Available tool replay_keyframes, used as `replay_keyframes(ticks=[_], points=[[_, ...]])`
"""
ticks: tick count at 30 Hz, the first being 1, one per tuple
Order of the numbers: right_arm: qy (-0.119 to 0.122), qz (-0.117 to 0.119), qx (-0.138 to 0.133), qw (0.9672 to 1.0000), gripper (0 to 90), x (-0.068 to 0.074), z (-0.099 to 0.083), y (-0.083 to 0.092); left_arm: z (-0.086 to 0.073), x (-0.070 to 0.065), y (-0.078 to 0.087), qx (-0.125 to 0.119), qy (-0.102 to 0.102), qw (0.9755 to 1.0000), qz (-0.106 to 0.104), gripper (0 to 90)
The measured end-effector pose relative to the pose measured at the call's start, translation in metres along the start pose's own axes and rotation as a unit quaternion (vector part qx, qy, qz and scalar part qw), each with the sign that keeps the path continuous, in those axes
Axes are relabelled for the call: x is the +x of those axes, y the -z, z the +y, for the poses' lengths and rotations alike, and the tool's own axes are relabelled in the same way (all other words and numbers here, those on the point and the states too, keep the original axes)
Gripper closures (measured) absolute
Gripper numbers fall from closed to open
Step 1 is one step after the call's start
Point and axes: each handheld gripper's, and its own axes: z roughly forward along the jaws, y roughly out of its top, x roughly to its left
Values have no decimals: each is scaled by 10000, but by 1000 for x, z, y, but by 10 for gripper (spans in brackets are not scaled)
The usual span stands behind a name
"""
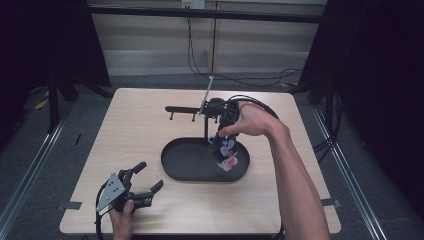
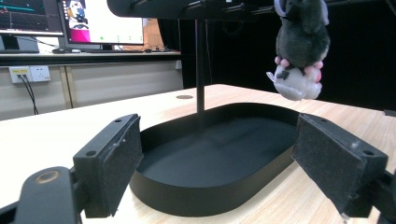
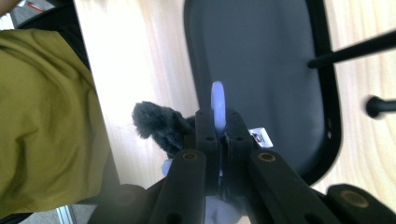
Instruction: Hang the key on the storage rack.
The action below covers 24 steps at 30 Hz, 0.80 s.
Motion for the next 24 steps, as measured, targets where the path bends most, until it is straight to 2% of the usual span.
replay_keyframes(ticks=[8,9,16,24], points=[[-104,-95,59,9999,874,-11,7,12,0,0,0,-25,3,10000,-9,155],[-101,-145,140,9997,874,-14,10,12,0,0,0,-44,5,10000,-10,155],[-191,-139,164,9996,874,-27,13,11,0,0,0,-45,8,10000,-22,155],[-369,-171,201,9990,874,-36,7,11,0,0,0,-43,5,10000,-26,155]])
